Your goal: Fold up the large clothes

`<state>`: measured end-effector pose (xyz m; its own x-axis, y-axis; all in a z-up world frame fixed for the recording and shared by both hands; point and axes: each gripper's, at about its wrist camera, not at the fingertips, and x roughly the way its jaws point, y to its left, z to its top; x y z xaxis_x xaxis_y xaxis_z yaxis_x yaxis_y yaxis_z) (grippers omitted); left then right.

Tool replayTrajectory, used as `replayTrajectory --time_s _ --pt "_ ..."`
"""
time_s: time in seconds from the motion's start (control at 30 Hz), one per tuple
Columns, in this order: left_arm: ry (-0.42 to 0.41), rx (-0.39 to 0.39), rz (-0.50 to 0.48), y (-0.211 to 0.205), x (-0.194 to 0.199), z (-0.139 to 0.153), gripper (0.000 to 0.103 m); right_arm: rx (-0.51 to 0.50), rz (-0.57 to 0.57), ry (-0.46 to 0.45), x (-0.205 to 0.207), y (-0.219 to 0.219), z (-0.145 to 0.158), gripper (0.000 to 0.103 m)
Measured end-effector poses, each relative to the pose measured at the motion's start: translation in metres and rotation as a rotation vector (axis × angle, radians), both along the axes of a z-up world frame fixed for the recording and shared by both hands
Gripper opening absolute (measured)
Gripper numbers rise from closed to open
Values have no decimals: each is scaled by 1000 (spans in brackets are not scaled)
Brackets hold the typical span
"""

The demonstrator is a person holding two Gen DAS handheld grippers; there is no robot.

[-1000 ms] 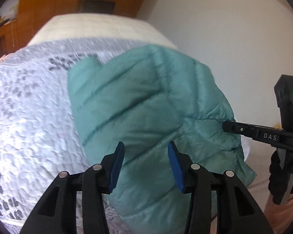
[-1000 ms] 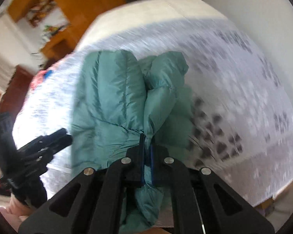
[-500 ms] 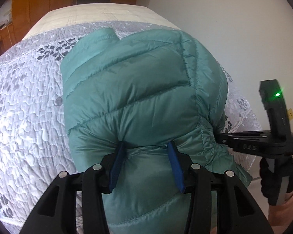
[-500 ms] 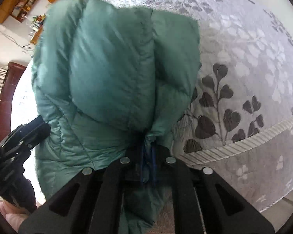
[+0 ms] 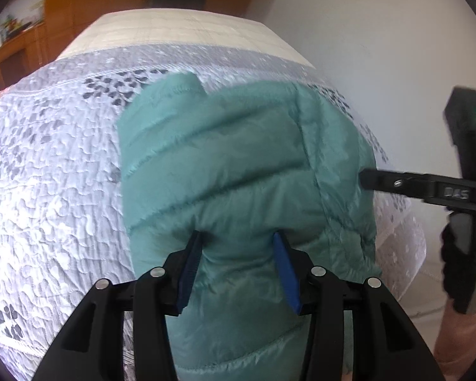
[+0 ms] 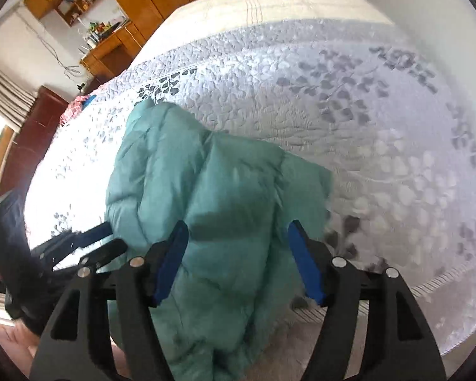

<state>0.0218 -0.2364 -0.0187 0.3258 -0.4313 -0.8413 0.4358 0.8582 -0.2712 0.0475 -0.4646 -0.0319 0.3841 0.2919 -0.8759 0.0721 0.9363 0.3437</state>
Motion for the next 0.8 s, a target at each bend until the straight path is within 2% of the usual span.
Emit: replayTrajectory --time_s 0.03,0.07,0.1,0.2,0.37,0.47,0.6,0.73,0.8 --pt "-4 1 12 2 8 -1 47 16 -2 15 5 -2 -4 65" --pt "-10 8 21 3 10 0 47 40 3 13 8 -2 -6 56" --pt "-16 17 29 3 11 1 47 82 16 13 8 -3 -8 32" --pt "-40 40 33 -1 11 4 47 115 20 -23 -1 -8 3 16" --pt "-57 58 21 -14 13 -1 48 78 -21 -38 -21 -18 9 12" --pt "-44 63 9 -19 14 -8 48 71 -56 27 -24 -25 -17 13" --pt "-41 80 -9 -26 11 -21 50 76 -60 58 -22 -27 -45 16" --pt "-20 80 2 -25 12 -29 50 95 -58 67 -21 -28 -49 19" --pt "6 60 26 -16 14 -23 50 53 -69 51 -26 -29 -36 29"
